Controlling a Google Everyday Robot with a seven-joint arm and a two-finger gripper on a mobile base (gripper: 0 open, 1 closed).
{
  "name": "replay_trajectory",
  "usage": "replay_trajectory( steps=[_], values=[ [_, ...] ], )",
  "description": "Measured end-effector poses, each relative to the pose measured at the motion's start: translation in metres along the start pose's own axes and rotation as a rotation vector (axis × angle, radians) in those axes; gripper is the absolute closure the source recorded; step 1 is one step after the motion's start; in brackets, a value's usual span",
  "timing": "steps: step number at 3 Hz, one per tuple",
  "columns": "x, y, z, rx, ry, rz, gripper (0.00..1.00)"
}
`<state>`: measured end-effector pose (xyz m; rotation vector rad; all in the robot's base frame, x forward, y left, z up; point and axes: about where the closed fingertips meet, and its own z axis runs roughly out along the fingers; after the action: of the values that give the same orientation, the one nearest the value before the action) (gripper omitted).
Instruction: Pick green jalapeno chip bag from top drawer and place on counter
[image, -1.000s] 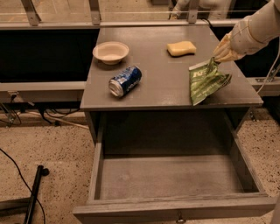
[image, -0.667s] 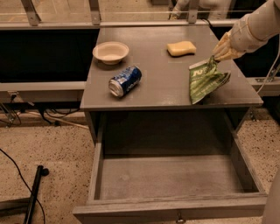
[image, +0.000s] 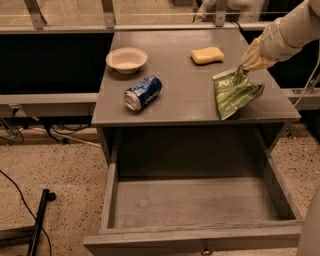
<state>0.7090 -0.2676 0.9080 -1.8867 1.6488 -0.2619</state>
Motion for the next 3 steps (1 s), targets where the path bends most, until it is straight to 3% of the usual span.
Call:
replay_trajectory(
  steps=[1,2,3],
  values=[
    [-0.001,0.001,0.005,-0.007,-0.004,-0.001,0.09],
    [-0.002,0.002,0.007,-0.01,-0.005,-0.001,0.0],
    [0.03,0.009,-0.04,-0.027,0.098,-0.079,0.0]
  ],
)
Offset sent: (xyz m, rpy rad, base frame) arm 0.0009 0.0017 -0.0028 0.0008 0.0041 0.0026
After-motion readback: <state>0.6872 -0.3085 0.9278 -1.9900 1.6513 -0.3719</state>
